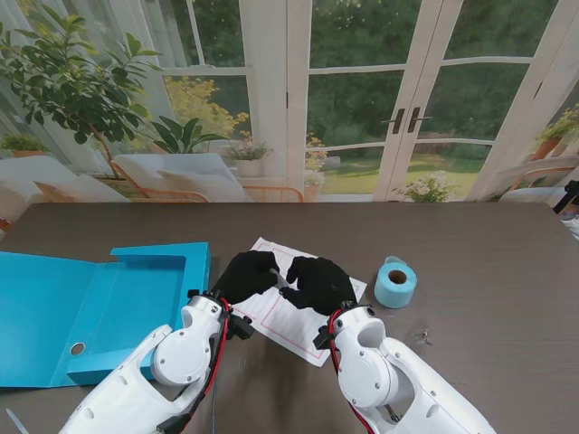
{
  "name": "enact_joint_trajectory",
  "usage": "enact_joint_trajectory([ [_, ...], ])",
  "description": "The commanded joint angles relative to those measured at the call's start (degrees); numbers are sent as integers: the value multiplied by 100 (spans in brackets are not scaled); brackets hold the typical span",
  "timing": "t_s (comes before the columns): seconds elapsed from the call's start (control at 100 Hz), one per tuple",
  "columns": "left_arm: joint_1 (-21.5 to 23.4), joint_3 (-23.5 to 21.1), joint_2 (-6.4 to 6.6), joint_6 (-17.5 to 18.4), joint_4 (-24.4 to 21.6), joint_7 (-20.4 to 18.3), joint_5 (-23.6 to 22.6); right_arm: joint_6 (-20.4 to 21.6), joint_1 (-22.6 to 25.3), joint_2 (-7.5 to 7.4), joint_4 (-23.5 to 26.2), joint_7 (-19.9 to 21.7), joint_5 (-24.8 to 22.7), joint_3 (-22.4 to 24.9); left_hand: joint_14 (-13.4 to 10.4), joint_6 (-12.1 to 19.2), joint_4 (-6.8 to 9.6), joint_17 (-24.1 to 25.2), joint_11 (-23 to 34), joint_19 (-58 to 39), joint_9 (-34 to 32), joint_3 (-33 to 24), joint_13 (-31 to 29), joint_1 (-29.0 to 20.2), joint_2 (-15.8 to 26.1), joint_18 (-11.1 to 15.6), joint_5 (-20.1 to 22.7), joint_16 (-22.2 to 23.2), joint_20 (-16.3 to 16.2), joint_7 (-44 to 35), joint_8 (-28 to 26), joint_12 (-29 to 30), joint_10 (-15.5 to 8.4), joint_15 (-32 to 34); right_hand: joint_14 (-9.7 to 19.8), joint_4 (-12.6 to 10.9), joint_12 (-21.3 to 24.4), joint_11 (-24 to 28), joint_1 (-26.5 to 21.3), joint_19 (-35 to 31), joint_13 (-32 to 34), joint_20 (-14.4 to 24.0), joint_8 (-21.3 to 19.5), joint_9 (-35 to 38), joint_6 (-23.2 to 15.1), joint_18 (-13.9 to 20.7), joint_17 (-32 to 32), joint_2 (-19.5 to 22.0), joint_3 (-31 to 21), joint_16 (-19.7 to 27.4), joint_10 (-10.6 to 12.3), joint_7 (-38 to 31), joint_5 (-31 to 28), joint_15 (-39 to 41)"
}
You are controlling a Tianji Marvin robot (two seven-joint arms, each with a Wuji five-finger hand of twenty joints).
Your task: Peel a label from the label roll, stick it on the side of the file box and file the documents
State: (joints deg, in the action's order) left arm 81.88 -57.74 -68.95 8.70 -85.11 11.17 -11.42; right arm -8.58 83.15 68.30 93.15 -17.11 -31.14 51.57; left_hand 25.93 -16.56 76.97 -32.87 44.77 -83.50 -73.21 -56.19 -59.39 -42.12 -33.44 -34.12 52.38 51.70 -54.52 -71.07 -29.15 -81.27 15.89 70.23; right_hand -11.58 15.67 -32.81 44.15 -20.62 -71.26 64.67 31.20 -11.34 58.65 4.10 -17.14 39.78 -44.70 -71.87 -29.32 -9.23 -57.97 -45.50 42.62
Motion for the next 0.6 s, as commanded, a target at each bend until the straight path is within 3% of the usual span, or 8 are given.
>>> enact_joint_trajectory([
  [0.0,29,-5,-27,4,-33,-125,26,104,-2,72,-41,-3,32,-35,496,-257,242,-90,99,-351,-92,-183,-92,-20,-52,12,-37,-6,-68,-96,-54,-16,-60,202,95,335,-118,62,-288,-361,402,-184,461,338,-217,-18,-471,76,-261,-113,164,-461,-161,119],
  [0.41,44,-3,-18,-16,-51,-164,40,430,-195,141,-326,-267,25,-140,498,-231,243,-47,83,-326,-66,-193,-56,-22,-54,24,-58,-5,-71,-94,-50,-34,-66,181,614,423,-697,60,-765,-786,1051,-311,332,1812,-656,241,1093,-353,-848,-860,310,-992,-1231,1906],
  [0.42,46,-4,-17,-17,-53,-163,38,444,-198,140,-332,-265,22,-140,468,-227,10,-39,80,-321,-59,95,0,140,82,29,-63,30,-71,-92,-48,-37,-68,228,625,425,-711,64,-768,-794,1057,-306,317,1841,-649,235,1131,-360,-859,-878,306,-995,-1248,1954],
  [0.46,53,-8,-15,-22,-57,-162,27,503,-210,136,-360,-258,22,-142,489,-200,228,-30,71,-315,-49,-171,-36,-17,-55,34,-74,2,-73,-96,-48,-43,-71,177,650,440,-790,58,-771,-834,1051,-260,246,1933,-627,202,1293,-402,-917,-972,282,-987,-1313,2192],
  [0.48,56,-10,-14,-25,-59,-162,23,538,-217,135,-377,-257,24,-143,445,-202,-92,-15,67,-307,-37,230,45,210,139,48,-83,56,-72,-99,-46,-50,-79,245,663,446,-826,57,-772,-850,1054,-234,215,1982,-619,200,1359,-416,-941,-1014,272,-982,-1342,2296],
  [0.51,62,-12,-15,-32,-64,-162,26,595,-229,135,-408,-263,28,-145,479,-191,202,-1,61,-299,-32,-131,-12,1,-42,54,-89,10,-72,-103,-37,-55,-81,166,718,456,-884,53,-771,-878,1056,-186,166,2039,-593,204,1455,-437,-980,-1073,264,-977,-1382,2437],
  [0.58,72,-16,-15,-47,-76,-167,42,712,-254,134,-466,-251,63,-147,499,-192,226,40,37,-270,-5,-155,20,-16,-67,54,-107,13,-81,-114,-23,-64,-74,128,769,474,-1012,58,-767,-930,1060,-73,38,2156,-577,196,1657,-471,-1049,-1209,254,-962,-1430,2730],
  [0.59,73,-17,-14,-49,-77,-168,42,725,-258,132,-472,-243,67,-148,472,-191,42,42,34,-268,-1,77,72,118,55,54,-112,48,-83,-115,-22,-66,-75,178,786,477,-1033,60,-759,-933,1059,-55,12,2172,-579,202,1679,-470,-1058,-1228,253,-962,-1433,2768],
])
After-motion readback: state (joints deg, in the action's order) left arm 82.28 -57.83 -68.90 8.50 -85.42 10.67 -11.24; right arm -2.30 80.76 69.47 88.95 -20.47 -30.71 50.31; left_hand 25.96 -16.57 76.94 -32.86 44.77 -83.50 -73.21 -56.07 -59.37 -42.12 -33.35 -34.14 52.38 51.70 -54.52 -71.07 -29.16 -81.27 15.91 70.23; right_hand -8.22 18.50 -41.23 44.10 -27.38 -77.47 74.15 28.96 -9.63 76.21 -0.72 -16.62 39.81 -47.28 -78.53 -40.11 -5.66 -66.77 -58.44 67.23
